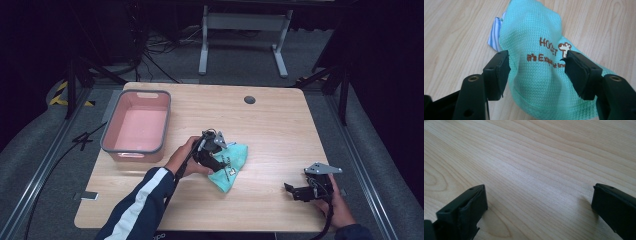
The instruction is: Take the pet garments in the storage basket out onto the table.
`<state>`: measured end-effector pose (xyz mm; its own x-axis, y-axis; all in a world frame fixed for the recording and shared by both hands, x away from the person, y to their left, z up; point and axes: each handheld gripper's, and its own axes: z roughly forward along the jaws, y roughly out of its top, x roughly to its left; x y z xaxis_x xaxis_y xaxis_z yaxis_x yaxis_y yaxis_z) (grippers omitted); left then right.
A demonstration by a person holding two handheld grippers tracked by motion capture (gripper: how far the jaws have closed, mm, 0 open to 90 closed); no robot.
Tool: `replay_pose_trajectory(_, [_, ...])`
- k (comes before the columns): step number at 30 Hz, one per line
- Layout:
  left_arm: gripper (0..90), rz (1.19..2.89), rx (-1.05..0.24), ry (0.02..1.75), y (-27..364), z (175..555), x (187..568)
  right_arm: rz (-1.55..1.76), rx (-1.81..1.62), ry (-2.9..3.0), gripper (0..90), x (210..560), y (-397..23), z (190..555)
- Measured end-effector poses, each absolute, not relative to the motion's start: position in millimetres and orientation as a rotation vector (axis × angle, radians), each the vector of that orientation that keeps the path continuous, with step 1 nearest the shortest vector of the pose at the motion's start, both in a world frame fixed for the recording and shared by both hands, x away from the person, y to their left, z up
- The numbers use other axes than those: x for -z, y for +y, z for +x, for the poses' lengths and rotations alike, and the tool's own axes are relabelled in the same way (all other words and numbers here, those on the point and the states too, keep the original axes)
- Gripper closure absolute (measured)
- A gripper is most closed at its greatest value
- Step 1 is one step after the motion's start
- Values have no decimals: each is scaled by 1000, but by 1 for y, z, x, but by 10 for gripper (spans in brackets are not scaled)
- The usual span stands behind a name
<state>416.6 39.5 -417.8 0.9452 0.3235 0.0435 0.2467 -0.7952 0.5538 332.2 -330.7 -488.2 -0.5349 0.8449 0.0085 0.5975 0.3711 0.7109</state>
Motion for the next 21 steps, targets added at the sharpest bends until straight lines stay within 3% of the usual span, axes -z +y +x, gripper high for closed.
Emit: replay_pose_trajectory(21, [302,2566,-235,325,53,396,400,1260,-957,2279,7,488,-331,332])
